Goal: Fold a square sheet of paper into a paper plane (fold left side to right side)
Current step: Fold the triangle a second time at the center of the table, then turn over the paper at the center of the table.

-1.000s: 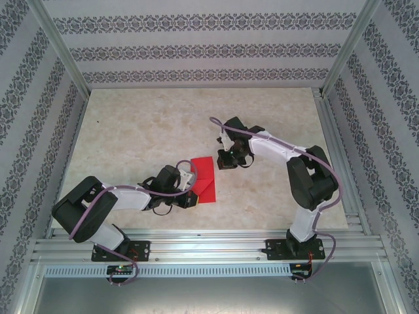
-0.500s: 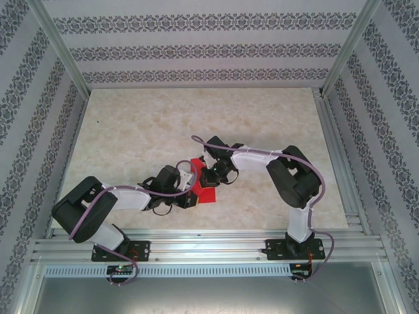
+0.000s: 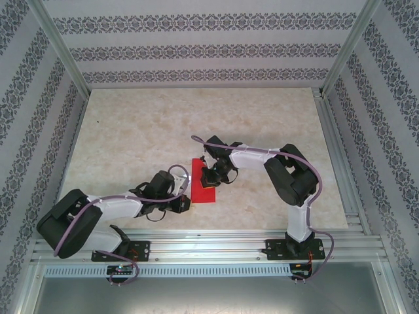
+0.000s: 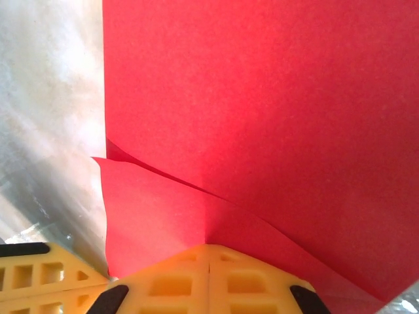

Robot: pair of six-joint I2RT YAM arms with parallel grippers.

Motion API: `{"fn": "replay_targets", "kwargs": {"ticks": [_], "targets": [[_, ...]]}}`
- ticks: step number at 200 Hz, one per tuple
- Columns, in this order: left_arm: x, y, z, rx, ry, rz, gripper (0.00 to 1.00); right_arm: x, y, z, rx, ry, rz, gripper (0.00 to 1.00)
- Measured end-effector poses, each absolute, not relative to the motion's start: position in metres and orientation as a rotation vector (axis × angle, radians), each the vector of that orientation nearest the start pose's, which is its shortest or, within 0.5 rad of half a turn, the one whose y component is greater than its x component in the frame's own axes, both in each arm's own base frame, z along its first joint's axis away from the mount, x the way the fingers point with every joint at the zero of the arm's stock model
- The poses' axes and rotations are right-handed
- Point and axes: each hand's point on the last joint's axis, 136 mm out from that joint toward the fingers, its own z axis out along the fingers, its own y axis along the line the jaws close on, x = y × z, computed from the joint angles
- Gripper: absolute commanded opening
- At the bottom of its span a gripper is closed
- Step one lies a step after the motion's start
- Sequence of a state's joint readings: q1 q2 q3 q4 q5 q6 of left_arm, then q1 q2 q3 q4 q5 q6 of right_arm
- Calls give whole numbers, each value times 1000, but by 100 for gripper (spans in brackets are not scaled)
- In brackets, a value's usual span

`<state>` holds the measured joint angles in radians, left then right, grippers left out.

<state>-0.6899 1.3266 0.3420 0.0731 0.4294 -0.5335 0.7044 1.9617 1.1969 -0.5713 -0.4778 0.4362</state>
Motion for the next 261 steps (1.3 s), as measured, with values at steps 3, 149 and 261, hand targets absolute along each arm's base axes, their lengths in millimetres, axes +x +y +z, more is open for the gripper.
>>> {"fn": "replay_targets", "kwargs": {"ticks": [3, 149, 261], "targets": [[171, -233, 17, 400, 2646, -997, 0, 247, 314, 11, -502, 3053, 829, 4], [199, -220, 67, 121, 2628, -1006, 69, 288, 294, 97, -420, 2774, 867, 33], [253, -256, 56, 71, 2637, -1155, 42, 273, 269, 50, -243, 2815, 962, 54]]}}
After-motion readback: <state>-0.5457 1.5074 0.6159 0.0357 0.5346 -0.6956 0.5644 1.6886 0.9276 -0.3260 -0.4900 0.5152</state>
